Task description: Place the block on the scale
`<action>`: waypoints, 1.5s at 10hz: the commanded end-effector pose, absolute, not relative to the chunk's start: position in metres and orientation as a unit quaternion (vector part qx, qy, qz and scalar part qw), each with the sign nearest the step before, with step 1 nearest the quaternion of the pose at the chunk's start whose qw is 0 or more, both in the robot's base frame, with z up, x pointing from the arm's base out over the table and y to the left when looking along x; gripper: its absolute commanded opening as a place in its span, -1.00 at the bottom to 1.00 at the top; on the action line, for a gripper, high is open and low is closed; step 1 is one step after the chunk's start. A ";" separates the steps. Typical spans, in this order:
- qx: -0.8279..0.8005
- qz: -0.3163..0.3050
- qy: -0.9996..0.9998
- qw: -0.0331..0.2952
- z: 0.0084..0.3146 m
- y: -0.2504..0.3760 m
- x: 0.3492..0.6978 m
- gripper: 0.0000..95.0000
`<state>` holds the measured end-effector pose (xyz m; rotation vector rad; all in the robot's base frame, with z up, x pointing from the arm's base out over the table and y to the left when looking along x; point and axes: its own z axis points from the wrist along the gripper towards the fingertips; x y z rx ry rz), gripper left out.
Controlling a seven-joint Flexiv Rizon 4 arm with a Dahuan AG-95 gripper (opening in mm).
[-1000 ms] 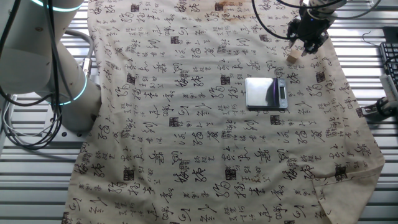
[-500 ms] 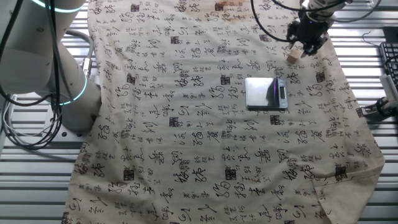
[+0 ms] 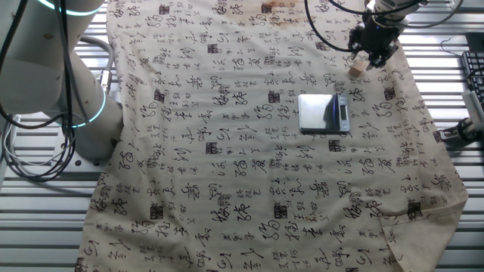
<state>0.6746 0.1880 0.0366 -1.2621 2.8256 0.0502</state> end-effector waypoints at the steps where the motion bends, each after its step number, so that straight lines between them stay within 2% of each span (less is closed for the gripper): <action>1: -0.409 0.015 0.912 0.024 0.036 0.188 0.675 0.20; 15: -0.404 0.012 0.914 0.022 0.024 0.188 0.676 0.20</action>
